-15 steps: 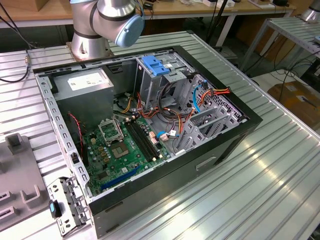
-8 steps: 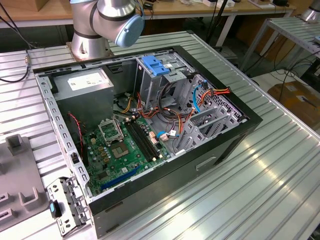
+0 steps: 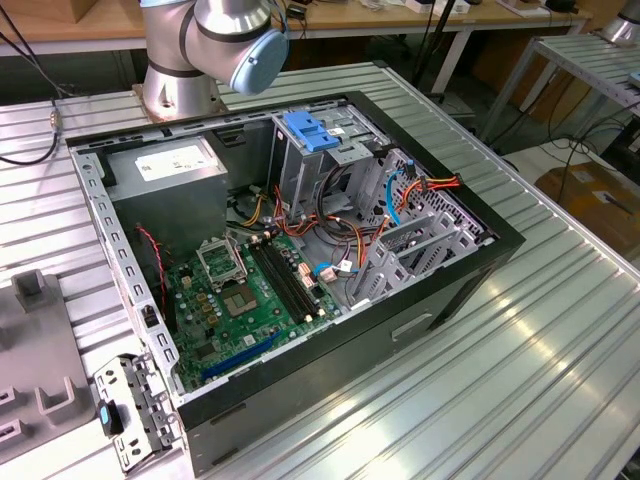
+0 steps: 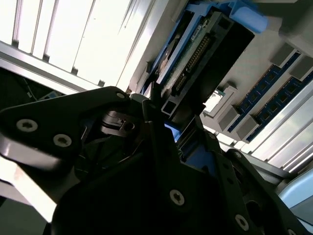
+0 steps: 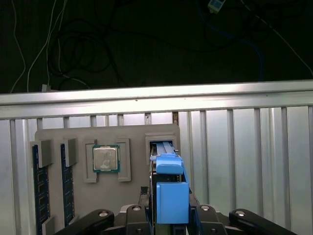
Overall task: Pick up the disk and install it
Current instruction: 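Pick up the disk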
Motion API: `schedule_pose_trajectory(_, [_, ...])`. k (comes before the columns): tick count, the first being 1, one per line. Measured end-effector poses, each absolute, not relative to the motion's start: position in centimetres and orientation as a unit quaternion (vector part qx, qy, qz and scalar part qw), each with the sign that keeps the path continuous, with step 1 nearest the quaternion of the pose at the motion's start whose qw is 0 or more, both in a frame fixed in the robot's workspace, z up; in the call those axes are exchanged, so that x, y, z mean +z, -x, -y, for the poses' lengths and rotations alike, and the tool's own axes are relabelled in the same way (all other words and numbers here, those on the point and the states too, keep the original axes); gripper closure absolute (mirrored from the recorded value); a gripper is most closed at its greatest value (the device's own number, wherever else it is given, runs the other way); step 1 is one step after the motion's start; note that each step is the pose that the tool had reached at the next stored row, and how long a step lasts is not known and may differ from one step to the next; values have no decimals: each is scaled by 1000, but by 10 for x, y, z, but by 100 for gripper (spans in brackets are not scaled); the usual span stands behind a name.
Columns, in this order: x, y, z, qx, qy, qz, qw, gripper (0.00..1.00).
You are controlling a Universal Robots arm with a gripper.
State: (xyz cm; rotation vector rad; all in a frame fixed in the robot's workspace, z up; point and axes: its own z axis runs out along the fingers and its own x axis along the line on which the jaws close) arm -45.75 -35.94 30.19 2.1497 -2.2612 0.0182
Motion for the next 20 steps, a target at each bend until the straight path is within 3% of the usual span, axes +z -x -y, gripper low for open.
schedule_pose_trajectory(20, [302,458,359,6,-694,720,11,63])
